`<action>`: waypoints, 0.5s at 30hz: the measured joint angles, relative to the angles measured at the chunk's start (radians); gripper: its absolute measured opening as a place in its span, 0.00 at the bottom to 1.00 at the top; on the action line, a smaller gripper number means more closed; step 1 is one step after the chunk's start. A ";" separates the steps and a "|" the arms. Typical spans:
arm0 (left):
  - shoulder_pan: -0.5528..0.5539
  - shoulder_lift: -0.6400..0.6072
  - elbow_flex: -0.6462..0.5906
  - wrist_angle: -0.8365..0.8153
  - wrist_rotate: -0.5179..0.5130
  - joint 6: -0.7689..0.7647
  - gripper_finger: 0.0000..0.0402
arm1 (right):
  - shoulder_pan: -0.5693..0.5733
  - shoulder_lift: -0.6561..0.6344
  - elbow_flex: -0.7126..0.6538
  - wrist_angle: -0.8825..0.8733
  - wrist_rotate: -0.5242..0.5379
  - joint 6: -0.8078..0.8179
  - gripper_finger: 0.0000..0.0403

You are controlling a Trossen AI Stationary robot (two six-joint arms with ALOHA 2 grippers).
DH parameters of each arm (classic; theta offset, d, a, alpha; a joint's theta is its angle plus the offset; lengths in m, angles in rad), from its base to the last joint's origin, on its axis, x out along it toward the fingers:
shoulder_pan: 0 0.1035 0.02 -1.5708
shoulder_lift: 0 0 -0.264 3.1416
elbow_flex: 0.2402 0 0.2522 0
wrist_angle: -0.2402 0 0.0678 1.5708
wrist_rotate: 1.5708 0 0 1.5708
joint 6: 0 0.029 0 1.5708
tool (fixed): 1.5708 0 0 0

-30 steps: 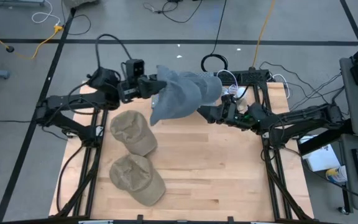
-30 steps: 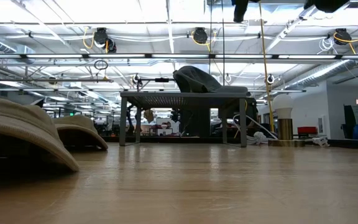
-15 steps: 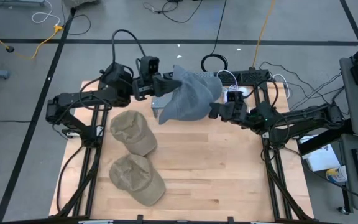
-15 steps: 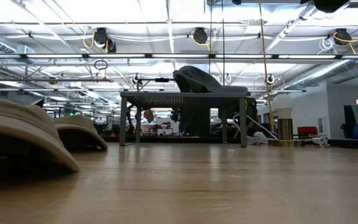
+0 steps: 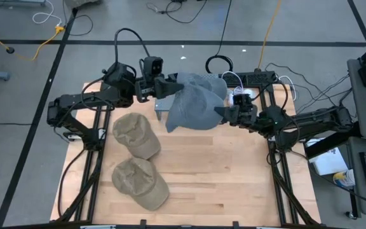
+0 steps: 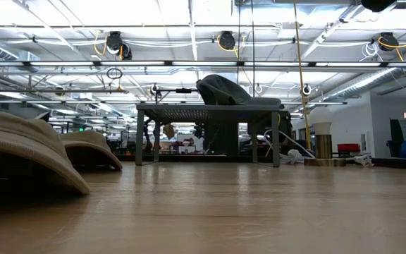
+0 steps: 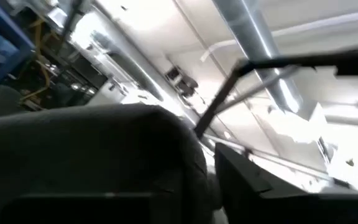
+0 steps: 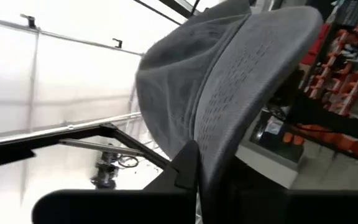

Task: Pick & Place hat
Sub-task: Stack the black cap on top of the black cap on the shelf

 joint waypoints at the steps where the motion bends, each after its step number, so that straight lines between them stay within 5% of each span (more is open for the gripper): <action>1: 0.006 0.000 0.000 0.001 0.018 0.005 0.26 | 0.000 -0.013 0.000 -0.010 -0.015 0.002 0.02; 8: 0.074 -0.018 0.002 -0.027 0.157 -0.058 0.48 | -0.049 -0.166 0.000 -0.231 -0.093 0.088 0.01; 15: 0.127 -0.045 0.000 -0.205 0.244 -0.062 0.57 | -0.124 -0.343 0.000 -0.522 -0.198 0.161 0.01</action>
